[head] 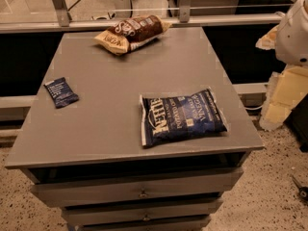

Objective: Move brown chip bag near blue chip bag

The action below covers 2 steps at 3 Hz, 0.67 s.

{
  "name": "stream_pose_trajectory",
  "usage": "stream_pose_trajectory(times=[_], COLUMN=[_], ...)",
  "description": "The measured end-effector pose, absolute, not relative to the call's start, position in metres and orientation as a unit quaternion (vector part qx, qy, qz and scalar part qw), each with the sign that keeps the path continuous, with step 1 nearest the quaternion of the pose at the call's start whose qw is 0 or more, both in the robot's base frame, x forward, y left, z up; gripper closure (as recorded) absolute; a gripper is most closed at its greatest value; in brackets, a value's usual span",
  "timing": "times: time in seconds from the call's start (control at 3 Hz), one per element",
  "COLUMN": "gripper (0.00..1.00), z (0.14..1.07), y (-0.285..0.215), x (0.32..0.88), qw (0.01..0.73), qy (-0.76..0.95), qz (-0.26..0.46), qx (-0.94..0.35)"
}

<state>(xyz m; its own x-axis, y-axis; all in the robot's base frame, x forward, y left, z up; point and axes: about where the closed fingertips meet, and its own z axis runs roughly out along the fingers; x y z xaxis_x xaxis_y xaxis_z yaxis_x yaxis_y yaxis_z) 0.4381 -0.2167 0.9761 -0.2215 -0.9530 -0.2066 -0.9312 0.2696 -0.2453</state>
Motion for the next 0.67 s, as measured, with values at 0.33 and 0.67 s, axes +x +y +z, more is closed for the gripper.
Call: stream_pose_trajectory(times=[0.33, 0.67], gripper=[0.0, 0.0], z=[0.976, 0.97], y=[-0.217, -0.204], x=[0.438, 0.478], qw=[0.159, 0.187], qy=[0.781, 0.787], qz=[-0.034, -0.036], qx=[-0.603, -0.586])
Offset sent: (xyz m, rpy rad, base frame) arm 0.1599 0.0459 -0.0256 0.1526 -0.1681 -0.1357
